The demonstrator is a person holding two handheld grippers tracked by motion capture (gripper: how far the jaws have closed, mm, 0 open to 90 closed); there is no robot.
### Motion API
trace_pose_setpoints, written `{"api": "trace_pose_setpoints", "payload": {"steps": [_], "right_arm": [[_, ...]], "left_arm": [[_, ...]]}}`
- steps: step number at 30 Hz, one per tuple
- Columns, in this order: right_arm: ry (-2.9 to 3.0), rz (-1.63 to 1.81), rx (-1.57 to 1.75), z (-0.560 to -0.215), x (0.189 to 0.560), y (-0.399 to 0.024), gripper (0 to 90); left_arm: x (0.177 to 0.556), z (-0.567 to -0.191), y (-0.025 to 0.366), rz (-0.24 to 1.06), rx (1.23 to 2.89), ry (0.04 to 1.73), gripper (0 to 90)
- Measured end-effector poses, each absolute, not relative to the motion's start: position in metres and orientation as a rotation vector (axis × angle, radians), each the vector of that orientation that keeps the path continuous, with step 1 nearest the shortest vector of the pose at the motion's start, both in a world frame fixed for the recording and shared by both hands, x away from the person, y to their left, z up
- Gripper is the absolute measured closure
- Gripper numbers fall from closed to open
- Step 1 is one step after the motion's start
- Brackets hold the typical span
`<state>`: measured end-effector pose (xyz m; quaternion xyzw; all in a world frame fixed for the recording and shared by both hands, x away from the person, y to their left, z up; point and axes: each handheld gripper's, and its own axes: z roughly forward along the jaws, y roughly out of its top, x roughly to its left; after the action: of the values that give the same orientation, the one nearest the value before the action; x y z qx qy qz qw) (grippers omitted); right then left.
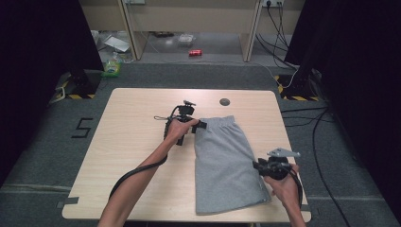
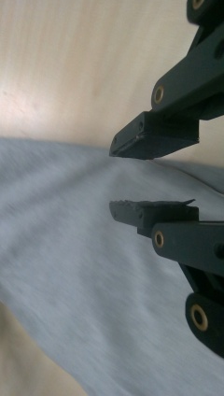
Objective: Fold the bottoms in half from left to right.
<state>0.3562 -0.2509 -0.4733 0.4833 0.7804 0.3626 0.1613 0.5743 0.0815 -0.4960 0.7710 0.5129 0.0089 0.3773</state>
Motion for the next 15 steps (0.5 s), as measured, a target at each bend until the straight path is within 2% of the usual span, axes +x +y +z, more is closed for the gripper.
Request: {"api": "trace_pose_setpoints", "payload": {"steps": [3, 8, 11, 12, 15], "right_arm": [[2.252, 0.954, 1.369, -0.477, 0.326, -0.254, 65.8], [2.287, 0.948, 1.386, -0.489, 0.313, -0.255, 67.9], [2.316, 0.947, 1.378, -0.499, 0.315, -0.253, 76.2], [2.329, 0.947, 1.35, -0.497, 0.317, -0.254, 86.2], [2.322, 0.956, 1.353, -0.494, 0.318, -0.258, 87.6]], "left_arm": [[0.573, -0.497, 0.078, 0.043, 1.967, 1.31, 48.5], [0.571, -0.499, 0.072, 0.091, 1.969, 1.301, 55.9], [0.571, -0.498, 0.068, 0.136, 1.983, 1.286, 58.9], [0.571, -0.497, 0.067, 0.149, 1.985, 1.282, 60.5], [0.572, -0.496, 0.065, 0.162, 1.989, 1.279, 61.4]]}}
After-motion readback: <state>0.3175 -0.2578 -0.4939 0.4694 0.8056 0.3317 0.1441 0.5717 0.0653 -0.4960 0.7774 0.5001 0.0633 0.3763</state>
